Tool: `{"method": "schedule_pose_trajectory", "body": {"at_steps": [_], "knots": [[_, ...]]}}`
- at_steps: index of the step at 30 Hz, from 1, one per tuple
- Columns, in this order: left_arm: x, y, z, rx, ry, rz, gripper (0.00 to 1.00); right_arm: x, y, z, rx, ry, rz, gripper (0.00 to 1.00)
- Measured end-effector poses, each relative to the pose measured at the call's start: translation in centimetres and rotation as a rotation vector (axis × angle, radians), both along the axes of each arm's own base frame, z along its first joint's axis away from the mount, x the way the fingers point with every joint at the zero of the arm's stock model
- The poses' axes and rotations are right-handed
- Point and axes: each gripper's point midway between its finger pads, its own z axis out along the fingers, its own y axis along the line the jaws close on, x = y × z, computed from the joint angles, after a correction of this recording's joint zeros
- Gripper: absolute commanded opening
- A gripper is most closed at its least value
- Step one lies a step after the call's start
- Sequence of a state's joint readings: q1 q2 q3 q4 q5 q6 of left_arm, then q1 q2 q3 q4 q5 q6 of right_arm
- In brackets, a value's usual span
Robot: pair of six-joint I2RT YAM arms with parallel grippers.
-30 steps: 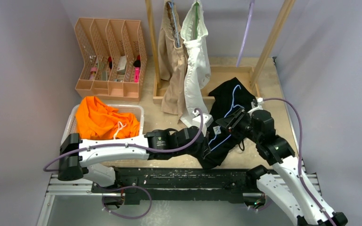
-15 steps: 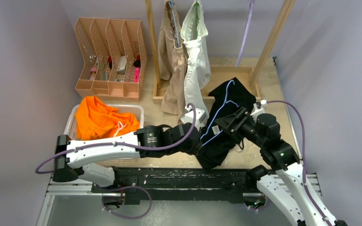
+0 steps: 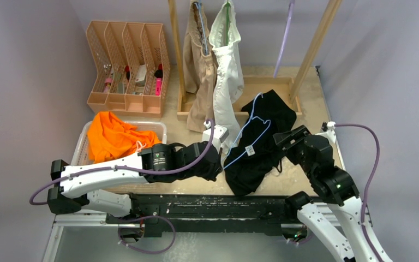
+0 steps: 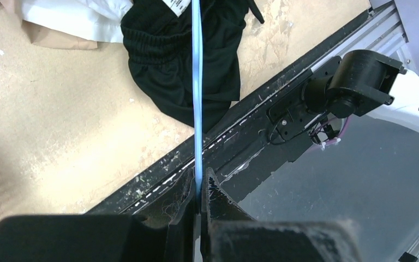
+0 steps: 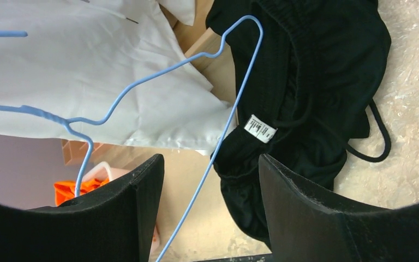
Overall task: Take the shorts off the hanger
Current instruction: Place the hanger on the clothes rod.
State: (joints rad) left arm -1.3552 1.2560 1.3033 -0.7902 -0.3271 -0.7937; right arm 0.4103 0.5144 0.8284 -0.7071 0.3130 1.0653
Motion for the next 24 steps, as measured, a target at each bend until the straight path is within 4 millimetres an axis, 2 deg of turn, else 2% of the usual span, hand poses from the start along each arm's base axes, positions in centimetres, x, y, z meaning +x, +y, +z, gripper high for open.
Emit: {"method": "schedule_pose_trajectory", "body": {"at_steps": [6,13,16,21,24], "knots": [[0.1,0.9,1.1,-0.012,-0.008,0.021,0.0,0.2,0.0,-0.5,-0.021,0.021,0.003,0.66],[2.0,1.2,5.8,-0.092,-0.082,0.122,0.0,-0.3,0.6,0.4,0.001,-0.015,0.053,0.66],[2.5,0.6,5.7,-0.092,-0.098,0.142,0.0,-0.6,1.2,1.4,0.021,-0.051,0.091,0.67],[3.5,-0.7,4.8,-0.055,-0.116,0.171,0.0,-0.7,1.5,1.9,0.033,-0.059,0.108,0.67],[4.6,-1.7,6.0,-0.044,-0.154,0.21,0.0,-0.8,1.5,1.8,0.032,-0.053,0.108,0.67]]}}
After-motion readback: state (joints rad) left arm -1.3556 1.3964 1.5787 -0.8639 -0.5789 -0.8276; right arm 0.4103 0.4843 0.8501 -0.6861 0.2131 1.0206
